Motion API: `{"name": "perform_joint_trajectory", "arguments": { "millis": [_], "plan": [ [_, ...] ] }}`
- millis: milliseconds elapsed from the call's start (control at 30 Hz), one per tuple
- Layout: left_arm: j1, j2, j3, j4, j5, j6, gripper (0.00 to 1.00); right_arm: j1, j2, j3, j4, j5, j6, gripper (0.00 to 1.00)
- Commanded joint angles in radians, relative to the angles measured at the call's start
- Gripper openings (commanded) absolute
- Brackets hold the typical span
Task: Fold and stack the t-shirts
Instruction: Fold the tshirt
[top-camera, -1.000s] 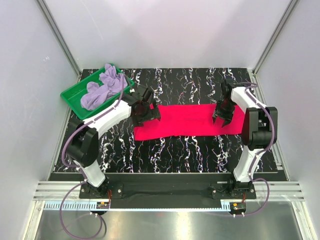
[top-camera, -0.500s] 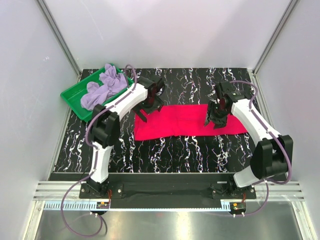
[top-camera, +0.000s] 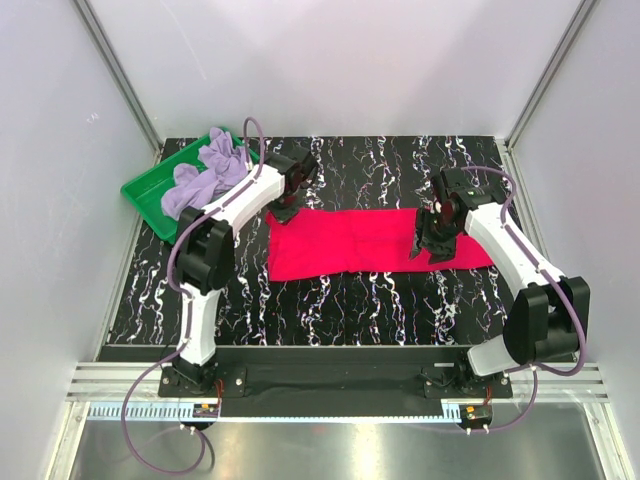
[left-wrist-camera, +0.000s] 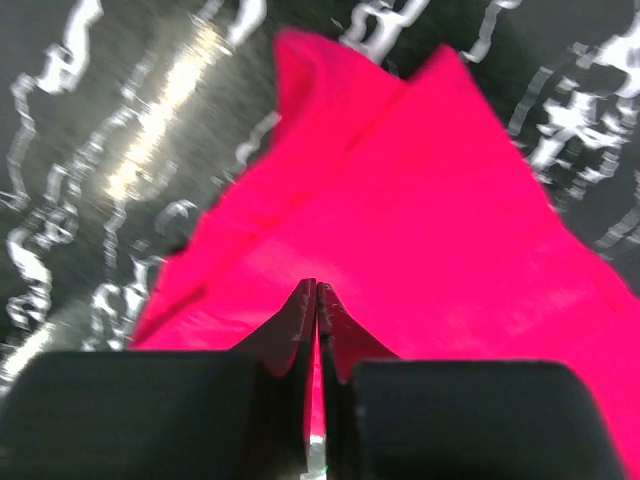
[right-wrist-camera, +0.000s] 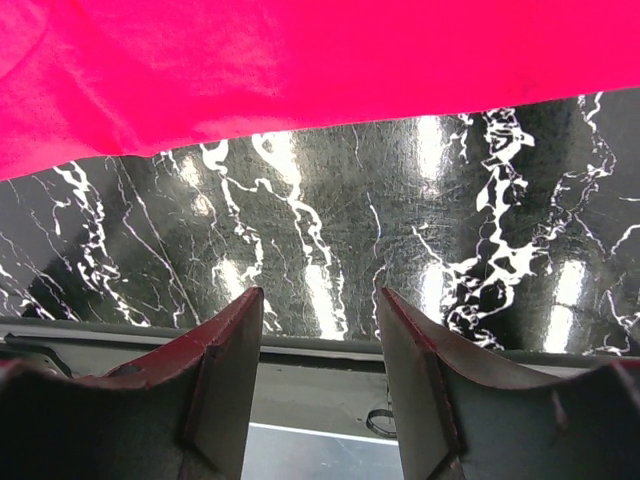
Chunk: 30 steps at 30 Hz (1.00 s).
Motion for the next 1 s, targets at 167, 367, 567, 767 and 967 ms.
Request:
{"name": "perform_joint_trajectory", "arguments": {
  "millis": [167, 367, 567, 767, 967],
  "plan": [
    [0.046, -0.041, -0.072, 0.149, -0.085, 0.3, 0.0, 0.0, 0.031, 0.098, -0.028, 0.034, -0.026, 0.57],
    [0.055, -0.03, -0.074, 0.23, -0.09, 0.417, 0.0, 0.0, 0.015, 0.036, -0.016, 0.064, -0.003, 0.57],
    [0.094, -0.003, -0.079, 0.255, -0.053, 0.426, 0.0, 0.001, 0.02, -0.002, 0.003, 0.053, 0.022, 0.57],
    [0.144, 0.03, -0.083, 0.293, -0.047, 0.458, 0.0, 0.001, 0.024, 0.01, -0.006, 0.062, 0.029, 0.57],
    [0.175, 0.108, -0.017, 0.292, -0.01, 0.517, 0.0, 0.0, 0.031, 0.019, -0.023, 0.062, 0.042, 0.57]
  ]
}}
